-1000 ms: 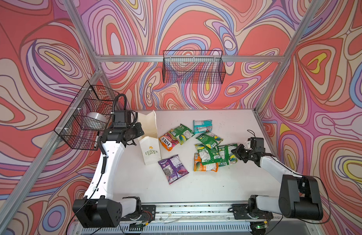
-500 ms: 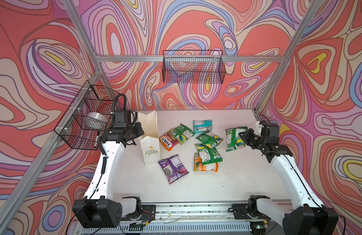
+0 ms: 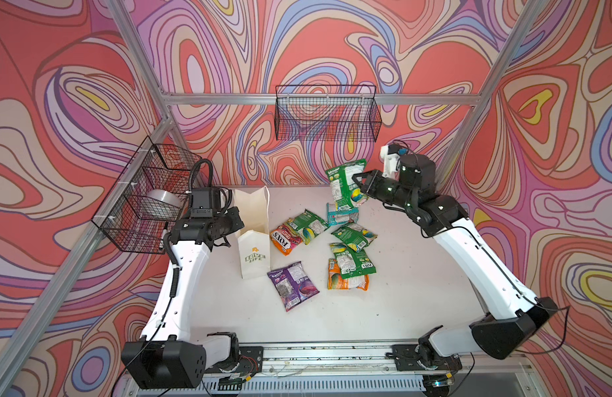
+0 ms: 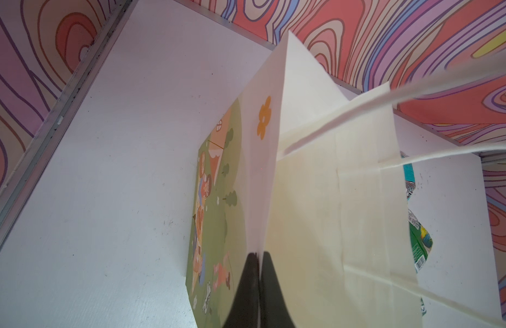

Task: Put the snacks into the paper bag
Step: 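Carry the green snack bag over the paper bag and release it inside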

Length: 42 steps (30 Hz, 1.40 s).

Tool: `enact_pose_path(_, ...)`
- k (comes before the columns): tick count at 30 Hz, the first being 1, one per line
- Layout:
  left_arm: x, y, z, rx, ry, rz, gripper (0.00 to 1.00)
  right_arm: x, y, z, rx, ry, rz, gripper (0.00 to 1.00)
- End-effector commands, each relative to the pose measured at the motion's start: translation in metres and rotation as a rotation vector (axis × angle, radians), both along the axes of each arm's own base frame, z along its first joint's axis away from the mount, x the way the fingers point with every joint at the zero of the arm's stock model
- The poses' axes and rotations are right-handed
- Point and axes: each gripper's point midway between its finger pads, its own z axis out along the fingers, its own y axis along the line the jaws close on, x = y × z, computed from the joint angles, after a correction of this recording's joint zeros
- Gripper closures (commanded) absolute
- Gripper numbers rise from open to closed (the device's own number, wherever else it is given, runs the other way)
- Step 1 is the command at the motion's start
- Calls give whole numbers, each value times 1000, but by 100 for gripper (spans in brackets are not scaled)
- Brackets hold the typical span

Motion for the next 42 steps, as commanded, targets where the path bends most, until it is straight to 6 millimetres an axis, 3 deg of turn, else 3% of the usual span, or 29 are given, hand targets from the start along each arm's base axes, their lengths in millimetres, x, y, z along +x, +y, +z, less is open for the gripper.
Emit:
enact_pose_path(1, 3, 0, 0, -10, -14, 2, 100, -5, 42, 46, 29, -137, 85, 100)
enact_pose_path(5, 4, -2, 0, -20, -17, -5, 100, -11, 90, 66, 58, -186, 186, 100)
enact_pose_path(12, 1, -1, 6, -20, -36, 2, 100, -22, 166, 70, 102, -206, 320, 100)
enact_pose_path(15, 0, 0, 8, -20, -44, 10, 100, -27, 193, 64, 119, -201, 357, 100)
enact_pose_path(21, -1, 0, 9, -28, -47, 17, 100, -25, 230, 30, 102, -146, 375, 100)
enact_pose_path(25, -1, -1, 11, -38, -56, 20, 100, -19, 243, -2, 64, -90, 355, 100)
enact_pose_path(30, -3, 1, 14, -38, -66, 28, 100, -5, 241, -36, -2, -35, 279, 100)
enact_pose_path(35, -4, 1, 15, -39, -73, 32, 100, 1, 235, -59, -67, -11, 223, 100)
enact_pose_path(42, -1, -4, 14, -66, -75, 9, 100, 0, 243, -93, -144, 48, 204, 100)
